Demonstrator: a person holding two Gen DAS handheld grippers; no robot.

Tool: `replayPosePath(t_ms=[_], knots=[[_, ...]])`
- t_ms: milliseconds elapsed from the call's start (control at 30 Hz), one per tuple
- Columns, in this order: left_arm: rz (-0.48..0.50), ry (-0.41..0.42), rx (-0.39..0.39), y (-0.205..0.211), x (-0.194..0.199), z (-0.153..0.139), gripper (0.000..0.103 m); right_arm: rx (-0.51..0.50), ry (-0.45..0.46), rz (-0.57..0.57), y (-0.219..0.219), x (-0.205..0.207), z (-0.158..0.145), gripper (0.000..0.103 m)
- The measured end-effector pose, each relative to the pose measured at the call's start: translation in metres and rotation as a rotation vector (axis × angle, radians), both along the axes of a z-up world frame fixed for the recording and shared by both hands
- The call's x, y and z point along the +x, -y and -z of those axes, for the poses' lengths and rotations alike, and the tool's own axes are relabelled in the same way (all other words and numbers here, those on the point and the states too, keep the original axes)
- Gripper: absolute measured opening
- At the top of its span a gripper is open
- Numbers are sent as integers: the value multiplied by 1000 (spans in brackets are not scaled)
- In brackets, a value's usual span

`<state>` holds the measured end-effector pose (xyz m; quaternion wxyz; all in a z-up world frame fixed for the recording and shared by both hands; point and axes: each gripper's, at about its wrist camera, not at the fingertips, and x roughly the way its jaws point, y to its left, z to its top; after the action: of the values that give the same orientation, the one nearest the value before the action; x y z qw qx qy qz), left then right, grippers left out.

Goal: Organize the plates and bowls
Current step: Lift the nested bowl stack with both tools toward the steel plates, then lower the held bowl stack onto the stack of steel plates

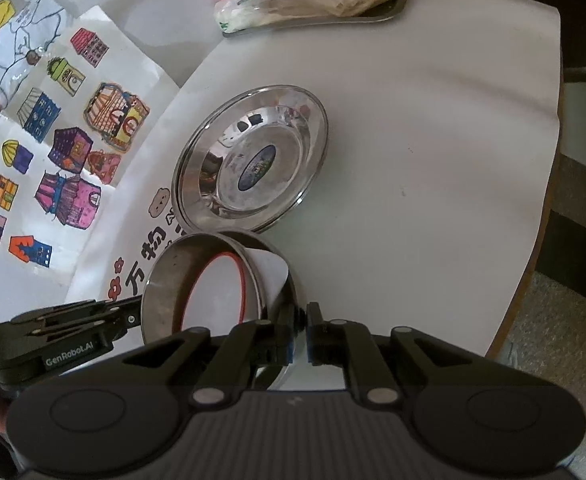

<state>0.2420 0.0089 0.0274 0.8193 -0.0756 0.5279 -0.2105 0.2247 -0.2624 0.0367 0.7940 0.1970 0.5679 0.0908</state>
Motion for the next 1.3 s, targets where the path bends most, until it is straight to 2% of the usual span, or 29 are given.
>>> replayPosePath(t_ms=[200,467,833,1300], knots=[[-22,1,-8,-1,-2,1,4,-17,11,8,-3,-2,-1,9],[-65,-27,-14,-3,1,0,2,49,-13,43,5,-4,2,7],[-57,-8,8,7,2,-8,2,60,-23,67,11,-6,2,7],[-46,13,4,20,6,-17,2,63,8,94,22,-8,-10,7]])
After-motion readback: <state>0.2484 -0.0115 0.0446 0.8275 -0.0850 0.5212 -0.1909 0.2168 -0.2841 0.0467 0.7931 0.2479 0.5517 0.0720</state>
